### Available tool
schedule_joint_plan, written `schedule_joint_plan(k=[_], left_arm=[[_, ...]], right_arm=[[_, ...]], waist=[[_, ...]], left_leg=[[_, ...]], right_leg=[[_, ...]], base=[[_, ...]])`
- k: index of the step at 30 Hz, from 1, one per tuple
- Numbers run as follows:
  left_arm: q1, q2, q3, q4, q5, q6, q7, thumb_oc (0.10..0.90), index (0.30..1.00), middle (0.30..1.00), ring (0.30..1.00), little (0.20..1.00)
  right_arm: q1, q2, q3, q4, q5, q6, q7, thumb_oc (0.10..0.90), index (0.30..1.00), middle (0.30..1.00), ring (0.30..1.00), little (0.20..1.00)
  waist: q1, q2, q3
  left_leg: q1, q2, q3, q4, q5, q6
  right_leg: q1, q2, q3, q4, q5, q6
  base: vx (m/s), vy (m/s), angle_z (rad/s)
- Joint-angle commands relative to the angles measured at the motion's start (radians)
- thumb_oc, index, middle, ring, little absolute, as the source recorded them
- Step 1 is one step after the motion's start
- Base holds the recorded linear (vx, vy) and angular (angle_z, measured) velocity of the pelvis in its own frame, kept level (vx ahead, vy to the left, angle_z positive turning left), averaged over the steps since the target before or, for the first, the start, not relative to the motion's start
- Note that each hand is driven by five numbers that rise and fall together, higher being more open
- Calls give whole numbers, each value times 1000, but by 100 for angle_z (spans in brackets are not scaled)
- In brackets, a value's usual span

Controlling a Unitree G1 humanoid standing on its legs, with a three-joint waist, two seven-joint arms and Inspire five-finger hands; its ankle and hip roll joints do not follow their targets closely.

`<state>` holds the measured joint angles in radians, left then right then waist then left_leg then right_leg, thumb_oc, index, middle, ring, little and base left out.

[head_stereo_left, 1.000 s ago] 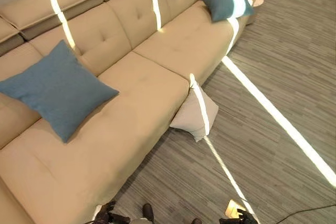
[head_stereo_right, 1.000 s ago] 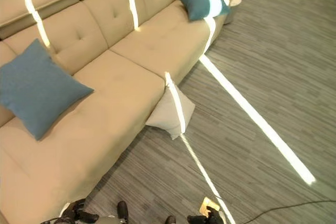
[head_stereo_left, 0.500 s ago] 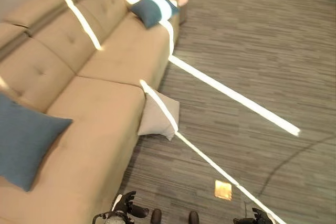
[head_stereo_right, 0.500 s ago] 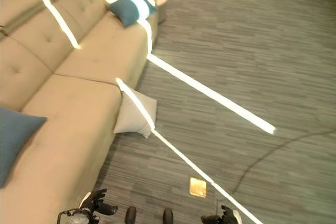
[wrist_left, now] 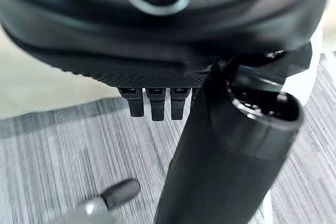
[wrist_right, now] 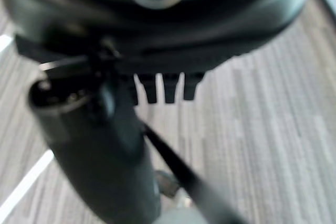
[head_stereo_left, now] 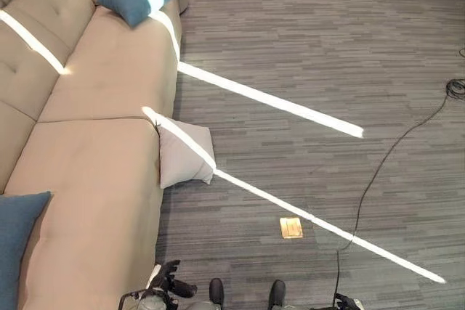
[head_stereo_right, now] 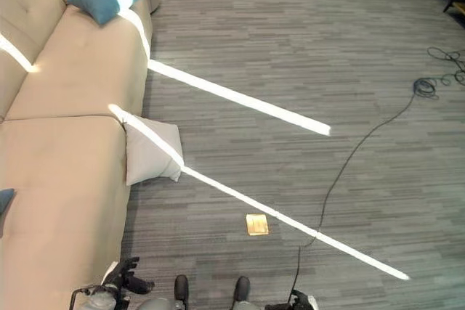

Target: Pick up all the scattered cushions and arrange them neatly on the sofa.

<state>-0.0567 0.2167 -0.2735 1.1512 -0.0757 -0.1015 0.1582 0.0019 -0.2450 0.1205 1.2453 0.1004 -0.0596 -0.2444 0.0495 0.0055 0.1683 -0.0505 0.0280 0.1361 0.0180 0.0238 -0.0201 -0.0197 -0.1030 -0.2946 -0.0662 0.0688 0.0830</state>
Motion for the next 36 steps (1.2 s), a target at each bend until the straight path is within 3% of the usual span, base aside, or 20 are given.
schedule_joint_plan(k=[1,3,6,8,9,11,14,18,22,23,24,27,31,32,34,36], left_arm=[[-67,-16,-24,-18,-9,-23,-13,800,900,900,900,900],[-75,-22,-33,-26,-31,-27,-9,800,900,900,900,900],[-75,-32,-48,-42,-41,-26,-1,800,900,900,900,900],[-75,-34,-49,-45,-38,-25,-1,800,900,900,900,900],[-78,-35,-49,-46,-28,-21,-1,800,900,900,900,900],[-76,-33,-48,-50,-26,-23,-1,800,900,900,900,900],[-62,-32,-30,-31,-26,-17,-2,800,900,900,900,900],[-47,-28,-14,-18,-33,-14,-2,800,900,900,900,900],[-27,-13,13,-37,-57,-13,7,800,900,900,900,900],[-25,-10,25,-49,-77,-17,13,800,900,900,900,900],[-27,-7,24,-52,-86,-18,18,800,900,900,900,900],[-22,-6,19,-57,-96,-19,28,800,900,900,900,900],[-17,-8,30,-58,-101,-24,25,800,900,900,900,900],[-21,-9,29,-49,-99,-24,25,800,900,900,900,900],[-37,-10,21,-37,-78,-30,18,800,900,900,900,900],[-34,-16,20,-27,-67,-32,12,800,900,900,900,900]], right_arm=[[11,-42,6,-45,-3,-38,-36,800,900,900,900,900],[32,-32,7,-78,-6,-37,-47,800,900,900,900,900],[52,-33,20,-107,-22,-39,-57,800,900,900,900,900],[57,-32,21,-118,-23,-41,-61,800,900,900,900,900],[61,-34,21,-149,-28,-42,-68,800,900,900,900,900],[63,-30,32,-175,-36,-40,-75,800,900,900,900,900],[74,-28,57,-195,-86,-33,-69,800,900,900,900,900],[69,-17,77,-199,-123,-22,-61,800,900,900,900,900],[78,4,98,-258,-170,-13,-48,800,900,900,900,900],[70,8,105,-286,-188,-10,-44,800,900,900,900,900],[65,11,105,-295,-192,-7,-48,800,900,900,900,900],[65,20,116,-342,-210,-7,-53,800,900,900,900,900],[86,7,97,-354,-202,-12,-43,800,900,900,900,900],[87,-2,98,-347,-198,-13,-42,800,900,900,900,900],[87,-22,89,-336,-185,-14,-39,800,900,900,900,900],[93,-27,88,-321,-184,-19,-36,800,900,900,900,900]], waist=[[36,-38,-10],[37,-43,0],[39,-46,-7],[37,-46,-12],[38,-38,-23],[58,-25,-25],[66,-23,-45],[74,-35,-63],[88,-47,-68],[80,-34,-56],[73,-25,-50],[50,-2,-36],[29,2,-32],[20,-1,-29],[-10,-13,-19],[-23,-21,-43]], left_leg=[[-146,16,-115,362,-85,-37],[-219,-1,-139,462,-58,-28],[-251,-47,-137,412,-105,-11],[-246,-56,-127,375,-104,-7],[-276,-69,-89,282,-55,-7],[-293,-76,-76,188,10,-19],[-224,-82,-109,89,17,-7],[-183,-87,-111,83,-3,10],[-129,-88,-106,60,-31,39],[-107,-80,-101,49,-38,56],[-97,-74,-108,42,-38,60],[-52,-68,-122,13,-45,68],[-14,-70,-123,-17,-55,59],[-3,-72,-122,-21,-62,55],[52,-80,-157,-27,-99,36],[101,-73,-175,-35,-137,19]], right_leg=[[-33,3,43,47,-44,1],[-7,14,47,40,-53,-21],[13,22,47,32,-74,-18],[18,27,47,28,-80,-15],[33,49,47,14,-91,-12],[50,78,67,6,-106,-12],[68,93,87,15,-134,-7],[78,76,95,63,-163,0],[36,46,108,205,-162,34],[-30,23,99,336,-137,69],[-62,15,94,392,-122,80],[-137,-13,68,463,-109,75],[-160,-27,59,331,-96,52],[-173,-30,60,284,-77,52],[-236,-31,89,116,20,78],[-207,-31,91,76,52,77]], base=[[-3,-119,33],[87,-124,12],[161,-54,10],[156,-3,6],[180,24,9],[182,30,11],[219,68,-18],[200,102,-41],[126,100,-17],[59,102,-16],[84,134,-17],[103,53,4],[138,-22,11],[275,-143,17],[385,-237,5],[501,-371,56]])
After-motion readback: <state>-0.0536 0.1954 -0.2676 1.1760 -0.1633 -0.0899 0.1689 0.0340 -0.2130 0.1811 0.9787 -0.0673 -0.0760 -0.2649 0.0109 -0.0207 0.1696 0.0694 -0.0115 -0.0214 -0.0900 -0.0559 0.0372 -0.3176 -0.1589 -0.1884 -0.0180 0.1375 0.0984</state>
